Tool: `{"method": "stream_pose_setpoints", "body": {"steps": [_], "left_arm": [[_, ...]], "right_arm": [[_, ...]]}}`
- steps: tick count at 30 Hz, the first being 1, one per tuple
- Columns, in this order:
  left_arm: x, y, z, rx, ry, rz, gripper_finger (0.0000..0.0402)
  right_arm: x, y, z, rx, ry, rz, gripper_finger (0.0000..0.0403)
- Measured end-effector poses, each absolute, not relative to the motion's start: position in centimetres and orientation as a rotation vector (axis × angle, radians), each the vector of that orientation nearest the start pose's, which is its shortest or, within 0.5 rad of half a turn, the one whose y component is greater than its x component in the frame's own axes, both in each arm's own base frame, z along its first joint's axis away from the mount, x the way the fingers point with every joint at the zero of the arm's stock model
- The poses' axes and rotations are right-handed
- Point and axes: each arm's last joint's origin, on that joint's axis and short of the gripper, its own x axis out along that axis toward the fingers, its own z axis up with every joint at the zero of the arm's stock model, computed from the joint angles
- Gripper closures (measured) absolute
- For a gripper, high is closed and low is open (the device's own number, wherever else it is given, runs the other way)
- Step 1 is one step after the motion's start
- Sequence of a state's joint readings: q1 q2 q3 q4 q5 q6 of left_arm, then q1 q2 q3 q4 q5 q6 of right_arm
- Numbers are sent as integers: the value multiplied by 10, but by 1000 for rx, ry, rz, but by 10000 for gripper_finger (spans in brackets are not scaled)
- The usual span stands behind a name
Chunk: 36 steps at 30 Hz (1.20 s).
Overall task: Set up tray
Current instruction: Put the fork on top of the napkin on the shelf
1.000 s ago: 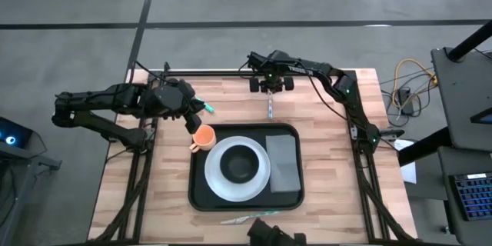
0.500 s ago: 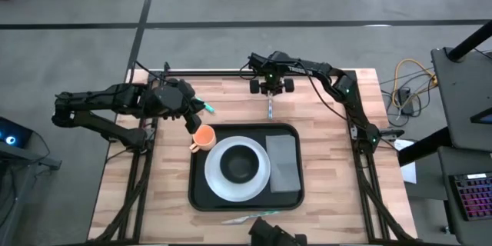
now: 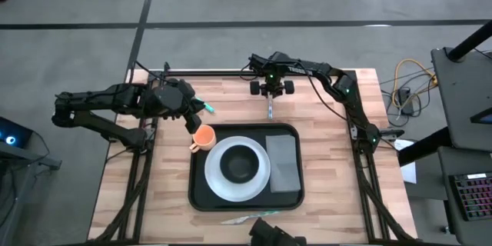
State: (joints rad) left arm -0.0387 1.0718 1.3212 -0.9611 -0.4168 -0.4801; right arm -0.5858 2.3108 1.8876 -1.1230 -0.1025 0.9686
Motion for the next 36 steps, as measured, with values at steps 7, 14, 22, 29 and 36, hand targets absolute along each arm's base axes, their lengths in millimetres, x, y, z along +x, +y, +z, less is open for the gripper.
{"method": "stream_pose_setpoints", "body": {"steps": [7, 14, 22, 29, 36], "left_arm": [[188, 4, 392, -294, 593, 519, 364], [188, 4, 392, -294, 592, 519, 364], [188, 4, 392, -294, 592, 519, 364], [188, 4, 392, -294, 592, 519, 364], [188, 4, 392, -281, 595, 514, 364]], "right_arm": [[370, -241, 144, 1318, 1262, -1090, 296], [372, -241, 144, 1324, 1252, -1072, 305], [373, -240, 144, 1341, 1257, -1023, 379], [375, -229, 148, 1296, 1308, -994, 387], [368, -208, 209, 1218, 1288, -937, 389]]}}
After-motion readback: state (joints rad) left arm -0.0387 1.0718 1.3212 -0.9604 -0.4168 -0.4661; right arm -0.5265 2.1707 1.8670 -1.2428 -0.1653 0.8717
